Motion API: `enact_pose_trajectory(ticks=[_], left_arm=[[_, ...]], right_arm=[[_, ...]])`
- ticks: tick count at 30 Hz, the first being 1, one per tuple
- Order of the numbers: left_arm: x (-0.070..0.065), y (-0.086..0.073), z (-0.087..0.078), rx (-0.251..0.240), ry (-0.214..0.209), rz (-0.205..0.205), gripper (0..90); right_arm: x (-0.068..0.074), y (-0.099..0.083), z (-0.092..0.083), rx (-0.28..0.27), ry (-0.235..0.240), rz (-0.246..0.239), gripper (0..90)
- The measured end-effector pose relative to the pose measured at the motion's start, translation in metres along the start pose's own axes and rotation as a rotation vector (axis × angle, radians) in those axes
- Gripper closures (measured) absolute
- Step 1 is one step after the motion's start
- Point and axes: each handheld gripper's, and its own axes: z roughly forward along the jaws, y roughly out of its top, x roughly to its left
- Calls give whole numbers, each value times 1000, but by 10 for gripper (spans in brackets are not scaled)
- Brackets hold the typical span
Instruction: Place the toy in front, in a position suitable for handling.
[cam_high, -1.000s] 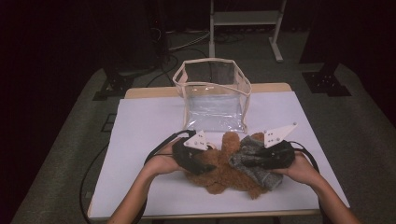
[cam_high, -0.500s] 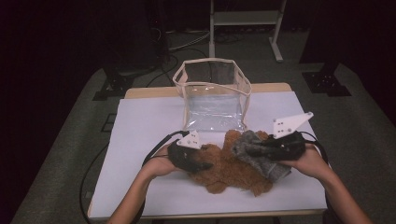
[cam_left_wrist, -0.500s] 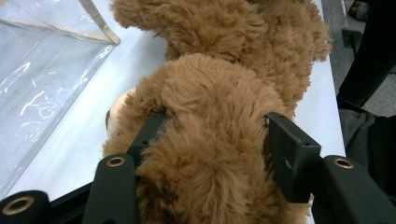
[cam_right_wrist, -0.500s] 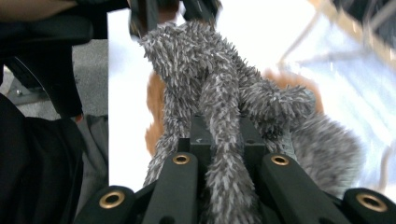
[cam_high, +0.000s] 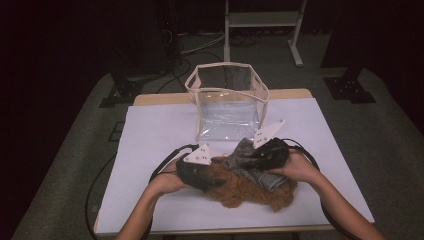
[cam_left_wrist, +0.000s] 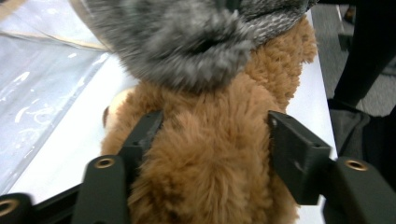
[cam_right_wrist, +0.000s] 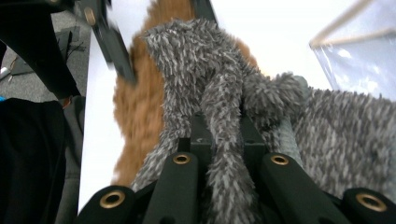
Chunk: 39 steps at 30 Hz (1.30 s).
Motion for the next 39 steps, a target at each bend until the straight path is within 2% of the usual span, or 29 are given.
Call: enact_pose_trajectory(ticks=[2,5,10,15,17,22,23,25,27,29,32,34,36,38,39], left_arm=[[2,-3,-3,-14,10,-6,297],[5,-11,-4,1,23,-21,219],[11,-27,0,-28,12,-52,164],[17,-40,6,-56,-27,-96,106],[17,-43,7,-59,-43,-98,103],[17,-46,11,-57,-44,-107,97],[17,-46,12,-63,-46,-112,111],[16,-45,11,-58,-36,-109,232],[16,-41,9,-62,-39,-113,304],[14,-36,7,-73,-42,-109,345],[13,-28,5,-94,-44,-91,368],[12,-21,4,-104,-43,-71,375],[10,-14,2,-126,-47,-61,385],[6,-9,0,-146,-52,-52,386],[5,-7,-1,-136,-48,-43,385]], right_arm=[[-1,-8,-4,-9,8,13,808],[-1,-16,-9,-16,8,27,809],[-3,-28,-14,-40,11,53,810],[-4,-36,-18,-45,14,62,810],[-4,-39,-20,-44,12,73,811],[-3,-44,-23,-49,10,78,810],[-3,-45,-23,-50,8,76,810],[-2,-45,-24,-50,6,78,810],[-1,-40,-27,-41,-7,68,808],[3,-28,-35,-44,-30,38,808],[10,-5,-51,-91,-53,-17,808],[14,9,-54,-116,-57,-46,808],[17,23,-50,-110,-60,-75,807],[16,27,-39,-74,-59,-82,806],[14,25,-35,-57,-55,-80,806]])
